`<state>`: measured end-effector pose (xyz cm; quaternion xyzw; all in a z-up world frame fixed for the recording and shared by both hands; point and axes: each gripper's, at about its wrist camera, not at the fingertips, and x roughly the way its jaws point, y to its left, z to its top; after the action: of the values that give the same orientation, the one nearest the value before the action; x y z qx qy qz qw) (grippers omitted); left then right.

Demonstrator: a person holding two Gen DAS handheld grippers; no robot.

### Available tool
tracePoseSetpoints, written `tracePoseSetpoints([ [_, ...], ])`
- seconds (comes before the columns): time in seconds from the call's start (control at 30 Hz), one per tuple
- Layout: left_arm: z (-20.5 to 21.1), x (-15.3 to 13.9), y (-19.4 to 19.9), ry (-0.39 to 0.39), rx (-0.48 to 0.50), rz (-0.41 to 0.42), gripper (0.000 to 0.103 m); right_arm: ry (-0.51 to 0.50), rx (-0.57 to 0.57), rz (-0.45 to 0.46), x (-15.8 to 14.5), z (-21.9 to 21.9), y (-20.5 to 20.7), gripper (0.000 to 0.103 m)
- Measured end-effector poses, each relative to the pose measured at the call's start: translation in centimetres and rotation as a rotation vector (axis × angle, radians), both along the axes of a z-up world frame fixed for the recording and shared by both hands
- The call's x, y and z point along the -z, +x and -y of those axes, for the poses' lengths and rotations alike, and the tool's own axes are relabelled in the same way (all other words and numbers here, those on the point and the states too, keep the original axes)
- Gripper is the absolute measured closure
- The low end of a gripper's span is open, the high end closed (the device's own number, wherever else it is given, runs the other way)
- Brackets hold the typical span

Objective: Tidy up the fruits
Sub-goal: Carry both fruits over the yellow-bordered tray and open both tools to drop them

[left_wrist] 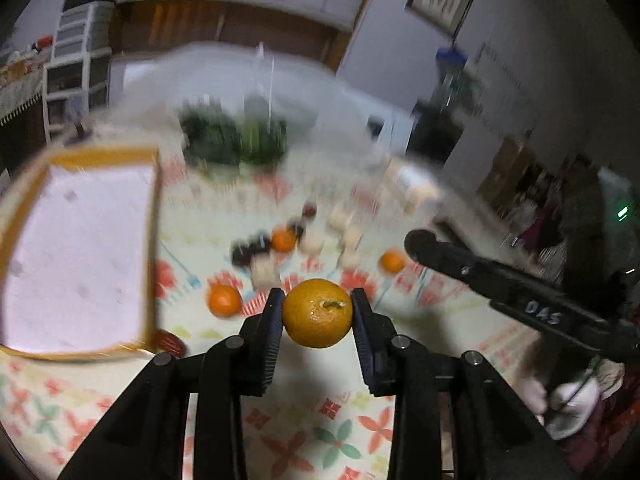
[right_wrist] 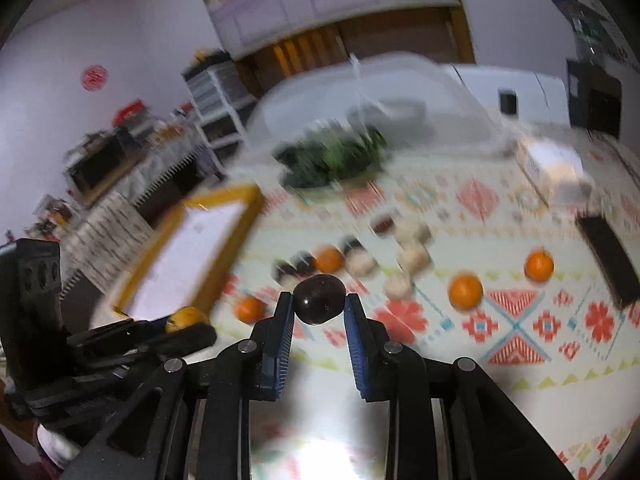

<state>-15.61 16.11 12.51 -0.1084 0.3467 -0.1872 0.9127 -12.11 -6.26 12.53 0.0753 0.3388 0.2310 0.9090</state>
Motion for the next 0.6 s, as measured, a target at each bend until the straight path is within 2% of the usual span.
tracePoseSetpoints([
  [0.1,-3.3,-4.6,-1.5,0.009,-0.050,0.081,0.071,0.058,-0.078,0.066,-4.9,-2.0,-0.9,0.075],
  [0.2,-7.5,-8.5,-1.6,0.036,-0.134,0.118,0.071,0.100,-0.170,0.091,-8.7,-5.0,-0.4,0.075],
  [0.33,-12.8,-10.9,-1.0,0.129,-0.278,0.146,0.070,0.129,-0.286,0.086,-11.1,-10.5,0.7,0.075],
  [0.47,-17.1,-9.1,0.9,0.157,-0.355,0.080,0.070,0.142,-0.373,-0.004,-7.7,-15.6,2.6,0.075],
  [0.6,-19.7,-3.7,3.2,0.140,-0.376,-0.032,0.070,0.120,-0.428,-0.115,-1.5,-20.4,3.8,0.075],
])
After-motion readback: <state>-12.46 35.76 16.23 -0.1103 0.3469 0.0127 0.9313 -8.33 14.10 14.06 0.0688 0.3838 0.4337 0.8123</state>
